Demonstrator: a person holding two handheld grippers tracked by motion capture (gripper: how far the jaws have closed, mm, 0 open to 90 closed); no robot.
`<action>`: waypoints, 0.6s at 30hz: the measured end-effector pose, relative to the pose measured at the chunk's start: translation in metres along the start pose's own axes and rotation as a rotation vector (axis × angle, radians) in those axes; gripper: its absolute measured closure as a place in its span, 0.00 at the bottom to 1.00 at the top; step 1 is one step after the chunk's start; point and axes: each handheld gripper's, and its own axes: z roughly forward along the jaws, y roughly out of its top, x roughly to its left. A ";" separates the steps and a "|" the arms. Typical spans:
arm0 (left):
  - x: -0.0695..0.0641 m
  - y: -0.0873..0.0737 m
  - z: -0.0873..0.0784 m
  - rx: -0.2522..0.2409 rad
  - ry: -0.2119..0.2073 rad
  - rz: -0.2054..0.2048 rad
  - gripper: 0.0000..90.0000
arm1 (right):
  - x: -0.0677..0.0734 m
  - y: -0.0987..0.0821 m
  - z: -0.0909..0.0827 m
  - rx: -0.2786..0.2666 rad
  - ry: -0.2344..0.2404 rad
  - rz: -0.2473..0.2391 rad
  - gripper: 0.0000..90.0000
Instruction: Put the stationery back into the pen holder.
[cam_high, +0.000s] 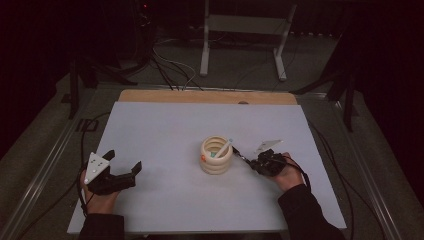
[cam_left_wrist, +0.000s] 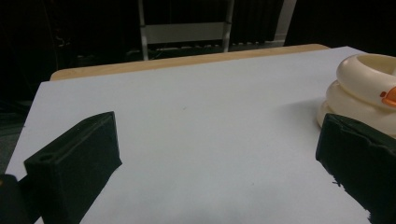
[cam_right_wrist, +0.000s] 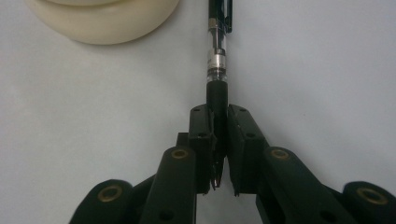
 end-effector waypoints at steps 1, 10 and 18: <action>0.000 0.000 0.000 0.001 0.001 0.000 0.00 | 0.000 0.000 0.000 -0.003 0.000 0.004 0.91; 0.000 0.000 0.000 0.001 0.001 0.000 0.00 | -0.001 0.001 -0.003 -0.010 -0.007 0.011 0.90; 0.000 0.000 0.000 0.000 0.002 0.002 0.00 | -0.001 0.001 -0.004 -0.013 -0.013 0.017 0.90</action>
